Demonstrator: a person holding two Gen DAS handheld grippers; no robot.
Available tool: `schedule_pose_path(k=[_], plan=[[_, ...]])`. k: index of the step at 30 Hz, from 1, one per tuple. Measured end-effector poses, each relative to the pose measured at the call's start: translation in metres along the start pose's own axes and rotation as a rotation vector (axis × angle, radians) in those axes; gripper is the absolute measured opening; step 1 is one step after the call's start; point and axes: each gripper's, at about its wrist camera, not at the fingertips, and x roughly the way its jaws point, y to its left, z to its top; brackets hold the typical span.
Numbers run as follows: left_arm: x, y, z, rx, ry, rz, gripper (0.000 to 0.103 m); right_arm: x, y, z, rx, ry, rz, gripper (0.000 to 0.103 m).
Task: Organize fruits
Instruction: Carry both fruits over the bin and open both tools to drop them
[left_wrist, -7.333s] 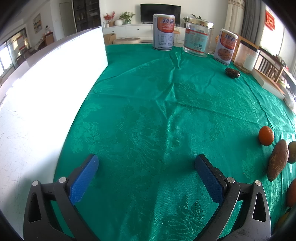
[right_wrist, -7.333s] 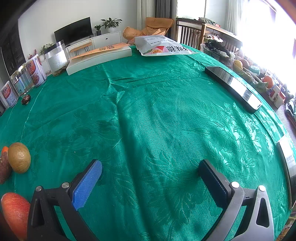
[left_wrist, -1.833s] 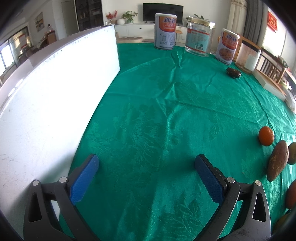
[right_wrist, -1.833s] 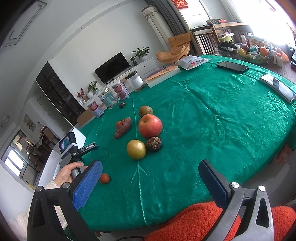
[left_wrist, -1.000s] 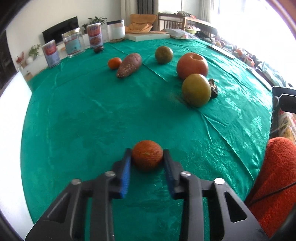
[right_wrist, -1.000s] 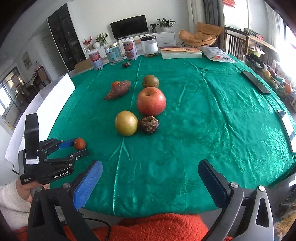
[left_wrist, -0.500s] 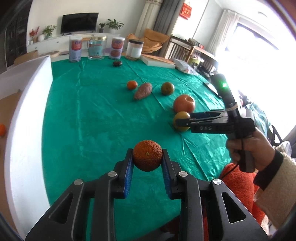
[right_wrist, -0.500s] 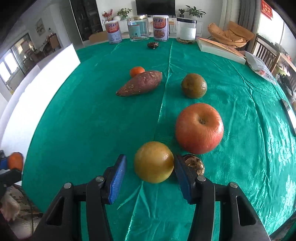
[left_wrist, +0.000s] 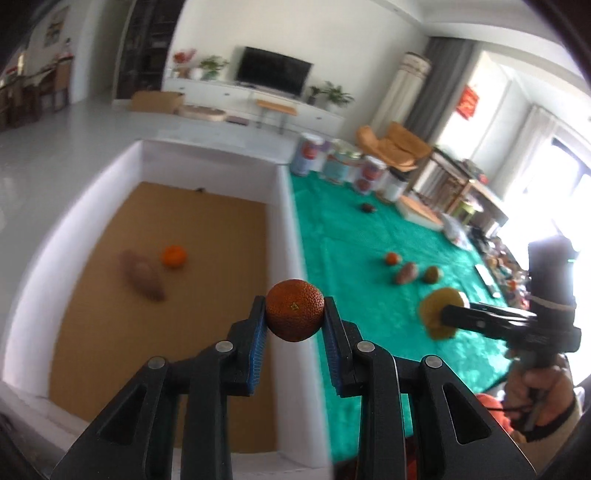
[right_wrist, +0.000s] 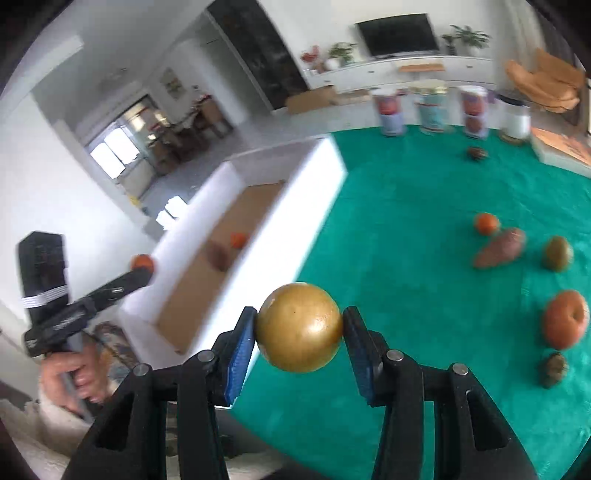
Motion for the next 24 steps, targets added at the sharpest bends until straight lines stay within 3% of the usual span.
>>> schedule_pose_path(k=[4, 8, 11, 12, 15, 18, 20, 24], plan=[[0.011, 0.046, -0.021, -0.068, 0.058, 0.133, 0.029, 0.061, 0.058, -0.001, -0.038, 0.107, 0.135, 0.048], [0.02, 0.058, -0.042, -0.104, 0.112, 0.178, 0.03, 0.107, 0.081, -0.014, -0.09, 0.201, 0.087, 0.048], [0.018, 0.06, -0.046, -0.112, 0.102, 0.205, 0.051, 0.105, 0.072, -0.014, -0.058, 0.17, 0.065, 0.049], [0.016, 0.06, -0.045, -0.113, 0.088, 0.21, 0.059, 0.094, 0.067, -0.012, -0.043, 0.135, 0.067, 0.05], [0.008, 0.042, -0.037, -0.093, 0.027, 0.187, 0.061, 0.041, 0.043, -0.008, -0.004, 0.013, 0.057, 0.06], [0.008, -0.002, -0.026, -0.004, -0.045, 0.105, 0.081, -0.023, 0.004, -0.019, 0.037, -0.072, -0.016, 0.076], [0.019, -0.035, -0.023, 0.104, -0.072, 0.06, 0.09, -0.071, -0.028, -0.031, 0.068, -0.085, -0.122, 0.077], [0.065, -0.078, -0.023, 0.254, -0.072, 0.115, 0.09, -0.19, -0.076, -0.054, 0.103, -0.067, -0.444, 0.079]])
